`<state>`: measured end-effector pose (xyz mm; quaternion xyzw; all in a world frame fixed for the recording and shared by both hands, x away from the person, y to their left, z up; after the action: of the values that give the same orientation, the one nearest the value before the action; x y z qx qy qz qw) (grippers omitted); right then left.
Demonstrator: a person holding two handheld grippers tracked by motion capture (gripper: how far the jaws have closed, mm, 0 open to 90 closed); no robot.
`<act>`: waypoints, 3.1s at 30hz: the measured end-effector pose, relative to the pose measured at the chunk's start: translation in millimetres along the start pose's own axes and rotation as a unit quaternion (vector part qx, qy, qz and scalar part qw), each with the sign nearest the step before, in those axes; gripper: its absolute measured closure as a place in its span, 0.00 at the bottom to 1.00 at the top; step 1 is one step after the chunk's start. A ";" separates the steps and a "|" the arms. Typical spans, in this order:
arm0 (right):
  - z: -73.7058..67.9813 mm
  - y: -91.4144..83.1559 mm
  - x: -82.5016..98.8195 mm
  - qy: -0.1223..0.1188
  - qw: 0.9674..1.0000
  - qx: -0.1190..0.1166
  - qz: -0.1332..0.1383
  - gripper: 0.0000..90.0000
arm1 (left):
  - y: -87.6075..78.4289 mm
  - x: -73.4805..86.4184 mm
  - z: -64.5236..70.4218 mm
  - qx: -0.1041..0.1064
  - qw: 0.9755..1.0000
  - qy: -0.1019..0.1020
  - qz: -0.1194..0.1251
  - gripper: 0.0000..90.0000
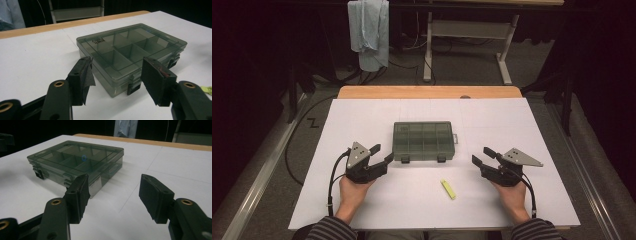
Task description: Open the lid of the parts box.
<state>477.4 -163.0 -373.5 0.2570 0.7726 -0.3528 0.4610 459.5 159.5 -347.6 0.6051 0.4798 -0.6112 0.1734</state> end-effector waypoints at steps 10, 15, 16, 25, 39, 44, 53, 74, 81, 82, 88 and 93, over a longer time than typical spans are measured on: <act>-6.4 13.2 0.3 -0.008 1.000 -0.001 -0.005 0.48 | 9.6 -0.8 3.1 0.005 1.000 0.003 -0.004 0.46; -9.2 19.3 0.2 -0.009 1.000 -0.006 -0.008 0.48 | 13.0 -1.2 3.1 0.007 1.000 0.003 -0.006 0.46; -9.8 20.3 0.9 -0.009 1.000 -0.006 -0.012 0.48 | 13.7 -1.1 3.2 0.007 1.000 0.003 -0.007 0.46; -15.0 30.1 1.2 -0.008 1.000 -0.010 -0.019 0.48 | 17.9 -0.9 3.1 0.011 1.000 0.001 -0.010 0.46; -15.8 30.0 1.1 0.010 0.998 -0.010 -0.066 0.56 | 15.2 -0.1 0.2 0.026 0.999 0.001 -0.048 0.45; -16.0 28.7 0.1 0.006 0.996 -0.004 -0.084 0.55 | 14.4 1.2 0.8 0.028 0.997 0.014 -0.064 0.46; -14.4 29.0 1.7 -0.001 0.992 -0.008 -0.125 0.66 | 10.1 3.1 1.2 0.035 0.994 0.026 -0.102 0.55; -18.9 36.8 9.6 -0.044 0.973 -0.018 -0.227 0.94 | 8.9 10.6 -1.7 0.063 0.980 0.051 -0.179 0.72; -24.7 42.9 8.2 -0.070 0.965 -0.018 -0.251 1.00 | 9.0 12.0 -4.1 0.074 0.976 0.046 -0.200 0.83; -25.4 43.7 8.1 -0.073 0.964 -0.017 -0.254 1.00 | 9.7 12.3 -4.5 0.072 0.976 0.044 -0.202 0.85; -27.4 49.1 7.6 -0.082 0.960 -0.011 -0.269 1.00 | 12.6 15.2 -4.2 0.081 0.970 0.048 -0.225 0.92; -26.4 51.9 8.7 -0.084 0.957 -0.007 -0.278 1.00 | 16.7 17.4 -3.1 0.083 0.966 0.050 -0.239 0.94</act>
<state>497.0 -109.6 -388.7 -0.0023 0.7746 -0.4817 0.4098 470.9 160.3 -369.0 0.5152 0.5661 -0.6414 -0.0523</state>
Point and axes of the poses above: each handheld gripper's, and its own axes: y roughly forward along the jaws, x roughly out of its underside, z roughly to its right, the point moved 9 cm from there along y, roughly forward along the jaws, and after that the axes turned 13 degrees about y, right-handed, at the moved point
